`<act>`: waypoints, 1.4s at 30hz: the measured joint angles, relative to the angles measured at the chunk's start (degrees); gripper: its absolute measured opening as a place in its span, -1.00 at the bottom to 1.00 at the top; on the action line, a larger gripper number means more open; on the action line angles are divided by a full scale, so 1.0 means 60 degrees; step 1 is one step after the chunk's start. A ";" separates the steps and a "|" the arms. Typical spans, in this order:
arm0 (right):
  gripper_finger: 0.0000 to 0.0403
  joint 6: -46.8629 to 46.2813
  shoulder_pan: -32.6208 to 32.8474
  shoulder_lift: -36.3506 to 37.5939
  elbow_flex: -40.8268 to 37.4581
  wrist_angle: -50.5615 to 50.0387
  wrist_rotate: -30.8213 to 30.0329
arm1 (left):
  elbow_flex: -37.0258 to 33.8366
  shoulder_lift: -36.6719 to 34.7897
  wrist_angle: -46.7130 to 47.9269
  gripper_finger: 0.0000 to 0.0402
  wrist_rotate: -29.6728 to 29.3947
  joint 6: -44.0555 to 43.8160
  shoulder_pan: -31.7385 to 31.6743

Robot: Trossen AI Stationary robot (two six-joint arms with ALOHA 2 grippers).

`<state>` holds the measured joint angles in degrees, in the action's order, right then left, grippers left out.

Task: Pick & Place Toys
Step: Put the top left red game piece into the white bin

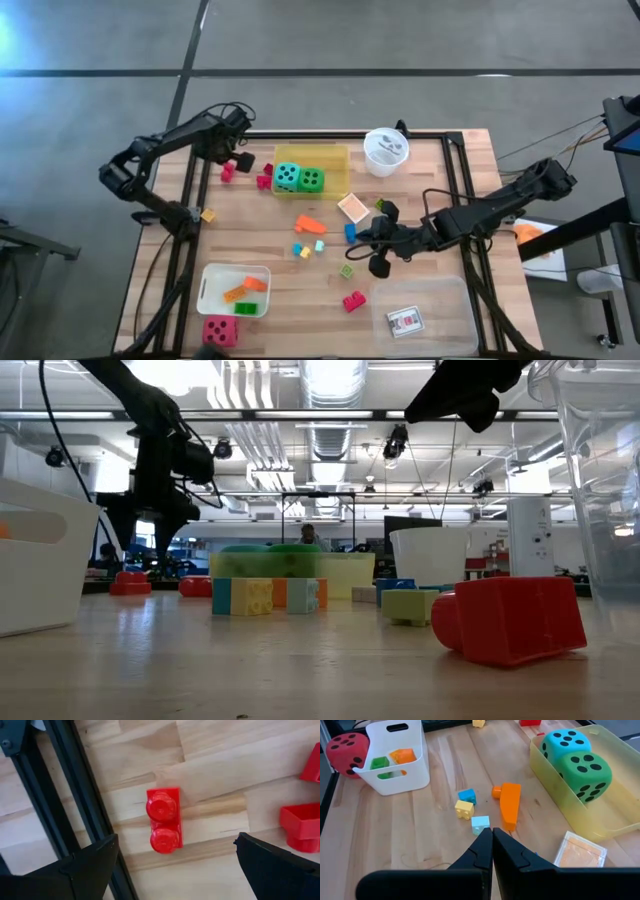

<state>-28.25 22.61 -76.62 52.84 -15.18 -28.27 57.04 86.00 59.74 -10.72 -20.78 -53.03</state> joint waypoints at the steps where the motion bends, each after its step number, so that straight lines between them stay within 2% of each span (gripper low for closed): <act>1: -0.96 -0.0006 0.0000 0.0000 0.0000 -0.0007 0.0009 | -0.0055 0.0000 -0.0068 0.92 0.0008 -0.0004 -0.0038; 6: -0.96 -0.0020 0.0004 0.0000 0.0000 -0.0089 0.0044 | -0.0581 0.0004 -0.0593 0.92 0.0707 -0.0003 -0.0203; 20: -0.96 -0.0259 0.0004 0.0000 0.0000 -0.0076 0.0044 | -0.1001 0.0018 -0.0932 0.91 0.0507 -0.0586 -0.0311; 33: -0.96 -0.0262 0.0004 0.0000 0.0000 -0.0065 0.0046 | -0.1100 0.0025 -0.0599 0.56 0.1000 -0.0276 -0.0315; 42: -0.96 -0.0262 0.0004 0.0000 0.0000 -0.0062 0.0063 | -0.1119 0.0122 -0.0600 0.52 0.1013 -0.0281 -0.0315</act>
<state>-29.82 22.63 -76.62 52.84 -15.55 -27.89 50.33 86.73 56.14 -4.64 -22.46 -54.92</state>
